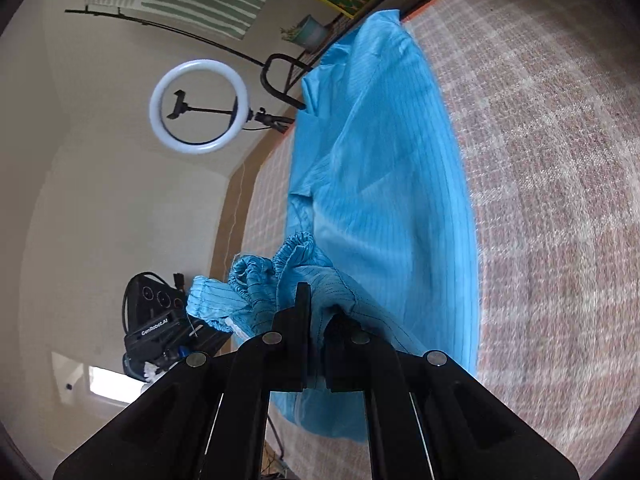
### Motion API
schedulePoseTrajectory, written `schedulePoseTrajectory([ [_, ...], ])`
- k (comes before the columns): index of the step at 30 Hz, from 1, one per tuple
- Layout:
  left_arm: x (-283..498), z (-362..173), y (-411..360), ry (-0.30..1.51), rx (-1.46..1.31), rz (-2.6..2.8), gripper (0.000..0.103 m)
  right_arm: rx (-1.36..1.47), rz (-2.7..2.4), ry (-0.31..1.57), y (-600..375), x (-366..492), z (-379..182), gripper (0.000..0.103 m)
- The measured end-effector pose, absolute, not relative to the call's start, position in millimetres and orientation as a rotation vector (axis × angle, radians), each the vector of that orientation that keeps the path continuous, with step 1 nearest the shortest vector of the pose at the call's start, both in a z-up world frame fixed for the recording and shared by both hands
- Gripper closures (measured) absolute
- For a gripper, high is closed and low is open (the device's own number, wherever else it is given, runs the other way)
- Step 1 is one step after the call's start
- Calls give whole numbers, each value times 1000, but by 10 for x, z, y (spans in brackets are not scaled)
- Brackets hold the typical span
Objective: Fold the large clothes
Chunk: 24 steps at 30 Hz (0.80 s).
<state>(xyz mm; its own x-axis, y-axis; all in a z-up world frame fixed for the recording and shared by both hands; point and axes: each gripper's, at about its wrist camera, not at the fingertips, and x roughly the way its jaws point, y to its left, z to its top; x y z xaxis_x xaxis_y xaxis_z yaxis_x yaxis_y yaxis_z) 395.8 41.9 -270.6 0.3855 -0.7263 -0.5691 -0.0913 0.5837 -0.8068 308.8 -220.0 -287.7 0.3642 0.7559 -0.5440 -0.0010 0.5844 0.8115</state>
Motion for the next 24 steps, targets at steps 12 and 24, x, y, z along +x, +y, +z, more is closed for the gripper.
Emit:
schedulePoseTrajectory([
  [12,4177,-2862,432,1145,-860,-461,63,860,538,1157,-2230,3321,-3076,85],
  [24,4025,-2453,697,1004,-764,-444,54,745,522,988,-2616,3115,-2562,37],
])
